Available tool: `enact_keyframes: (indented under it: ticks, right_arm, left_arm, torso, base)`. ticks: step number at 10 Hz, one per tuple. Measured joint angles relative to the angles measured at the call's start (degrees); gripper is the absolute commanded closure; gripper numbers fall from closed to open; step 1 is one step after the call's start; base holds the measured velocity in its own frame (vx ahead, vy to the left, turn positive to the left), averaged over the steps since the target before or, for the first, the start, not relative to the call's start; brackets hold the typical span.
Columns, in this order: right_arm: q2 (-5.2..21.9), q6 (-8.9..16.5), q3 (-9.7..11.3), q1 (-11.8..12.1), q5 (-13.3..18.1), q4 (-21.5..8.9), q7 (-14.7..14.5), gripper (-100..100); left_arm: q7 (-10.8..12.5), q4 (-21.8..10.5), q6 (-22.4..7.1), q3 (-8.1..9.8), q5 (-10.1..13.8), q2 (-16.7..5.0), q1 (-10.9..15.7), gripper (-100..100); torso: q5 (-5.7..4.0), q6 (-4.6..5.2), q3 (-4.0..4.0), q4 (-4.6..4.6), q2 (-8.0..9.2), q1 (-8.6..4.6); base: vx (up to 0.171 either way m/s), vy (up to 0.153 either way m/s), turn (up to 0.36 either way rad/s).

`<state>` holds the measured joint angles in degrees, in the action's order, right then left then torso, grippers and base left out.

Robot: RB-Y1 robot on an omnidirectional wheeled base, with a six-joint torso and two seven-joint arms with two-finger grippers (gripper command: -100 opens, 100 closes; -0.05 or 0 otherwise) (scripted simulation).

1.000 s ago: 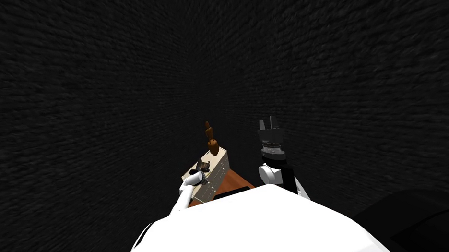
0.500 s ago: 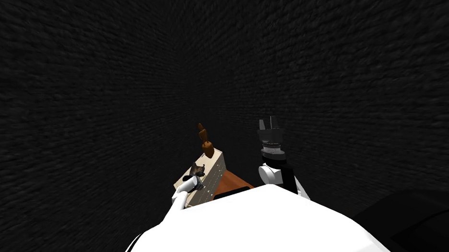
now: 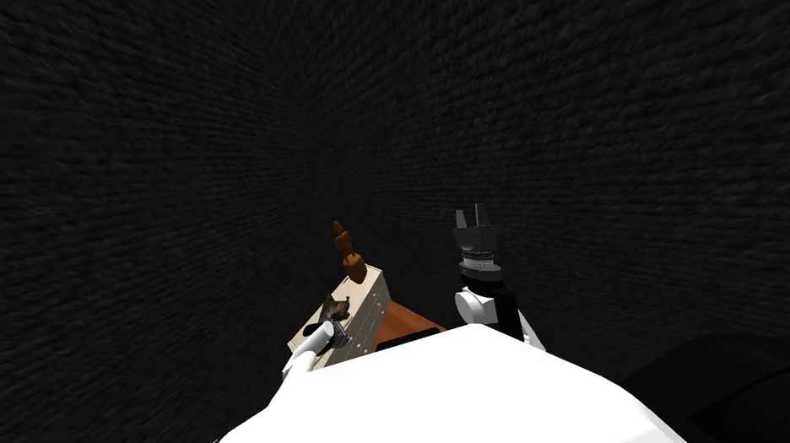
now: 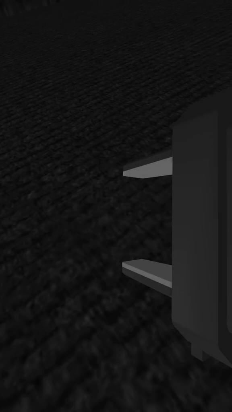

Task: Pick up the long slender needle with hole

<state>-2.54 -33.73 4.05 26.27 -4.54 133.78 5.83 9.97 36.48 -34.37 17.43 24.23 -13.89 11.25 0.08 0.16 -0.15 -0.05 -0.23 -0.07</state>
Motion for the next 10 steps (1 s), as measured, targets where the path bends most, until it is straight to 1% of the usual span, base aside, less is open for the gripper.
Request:
enact_keyframes:
  ticks: [1, 2, 3, 4, 5, 6, 7, 8, 9, 10]
  right_arm:
    - [0.0, 0.0, -0.01, 0.01, 0.0, 0.0, 0.0, 0]
    - [0.0, 0.0, -0.01, 0.01, 0.0, 0.0, 0.0, 0]
    - [0.0, 0.0, 0.0, 0.0, 0.0, 0.0, 0.0, 0]
    - [0.0, 0.0, 0.0, 0.0, 0.0, 0.0, 0.0, 0]
    - [0.0, 0.0, 0.0, 0.0, 0.0, 0.0, 0.0, 0]
    - [0.0, 0.0, -0.01, 0.01, 0.0, 0.0, 0.0, 0]
    - [0.0, 0.0, -0.01, 0.01, 0.0, 0.0, 0.0, 0]
    - [0.0, 0.0, -0.01, 0.01, 0.0, 0.0, 0.0, 0]
    - [0.01, 0.0, -0.01, 0.01, 0.0, 0.0, 0.0, 0]
    - [0.0, 0.0, -0.01, 0.01, 0.0, 0.0, 0.0, 0]
  left_arm:
    - [-1.07, 0.33, 0.31, 0.58, 1.09, -0.47, -0.72, -100]
    - [-1.02, 1.59, -0.25, 0.73, 1.16, -0.46, -1.44, -100]
    - [-1.95, 2.04, -0.44, 1.66, 2.71, -1.29, -2.62, -100]
    - [-3.82, 0.63, 0.12, 3.08, 4.87, -2.66, -3.09, -100]
    - [-6.0, -2.45, 1.67, 4.57, 7.03, -4.02, -2.7, -100]
    - [-6.85, -1.47, 1.97, 5.24, 7.95, -4.28, -3.95, -100]
    - [-6.54, 0.23, 1.33, 5.41, 7.89, -4.22, -4.93, -100]
    - [-7.33, 0.62, 1.53, 6.28, 9.23, -4.6, -6.31, -100]
    - [-7.63, 0.62, 1.66, 6.4, 9.43, -4.64, -6.45, 100]
    - [-7.6, 0.6, 1.62, 6.38, 9.41, -4.59, -6.45, 100]
  torso:
    - [0.0, -0.05, 0.0, 0.0, -0.01, 0.06]
    - [0.02, -0.05, -0.01, 0.0, -0.02, 0.14]
    - [0.01, -0.01, 0.0, 0.0, -0.02, 0.1]
    - [0.03, 0.07, -0.04, 0.02, -0.11, 0.03]
    - [0.08, 0.12, -0.09, 0.02, -0.19, 0.08]
    - [0.1, 0.08, -0.11, 0.01, -0.22, 0.2]
    - [0.13, 0.08, -0.13, 0.0, -0.26, 0.3]
    - [0.13, 0.1, -0.14, 0.0, -0.28, 0.28]
    - [0.14, 0.08, -0.14, 0.0, -0.28, 0.33]
    - [0.14, 0.09, -0.13, 0.01, -0.27, 0.39]
  base:
    - [0.007, -0.01, 0.038]
    - [0.01, -0.031, -0.221]
    - [0.019, -0.067, -0.36]
    - [0.003, -0.075, -0.3]
    - [0.003, -0.045, -0.106]
    - [0.01, -0.017, 0.011]
    - [0.02, -0.033, -0.185]
    - [0.009, -0.014, -0.04]
    - [0.0, 0.0, 0.0]
    - [-0.011, -0.019, 0.002]
